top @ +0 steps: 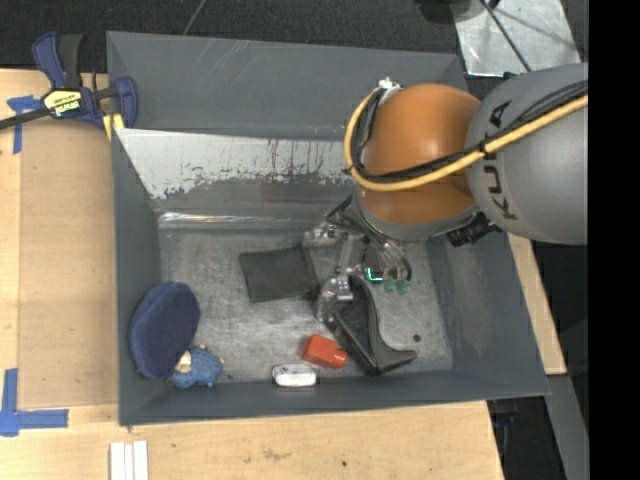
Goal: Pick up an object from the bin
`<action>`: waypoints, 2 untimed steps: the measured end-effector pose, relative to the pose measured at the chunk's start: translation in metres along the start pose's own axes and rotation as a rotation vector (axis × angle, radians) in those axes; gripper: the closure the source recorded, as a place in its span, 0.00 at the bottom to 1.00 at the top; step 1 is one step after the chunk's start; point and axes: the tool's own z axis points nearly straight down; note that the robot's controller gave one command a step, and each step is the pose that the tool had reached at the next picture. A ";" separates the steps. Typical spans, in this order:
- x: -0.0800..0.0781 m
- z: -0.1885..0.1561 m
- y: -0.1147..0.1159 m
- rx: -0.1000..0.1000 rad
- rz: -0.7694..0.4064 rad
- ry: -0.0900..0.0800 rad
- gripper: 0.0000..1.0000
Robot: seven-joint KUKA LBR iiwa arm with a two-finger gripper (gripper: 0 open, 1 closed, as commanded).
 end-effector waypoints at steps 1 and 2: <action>-0.030 0.097 0.038 0.001 0.190 -0.001 0.00; -0.031 0.094 0.038 -0.001 0.192 -0.005 1.00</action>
Offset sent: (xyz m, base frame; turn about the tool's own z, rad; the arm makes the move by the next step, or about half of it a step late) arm 0.0302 0.0381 -0.0943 0.1922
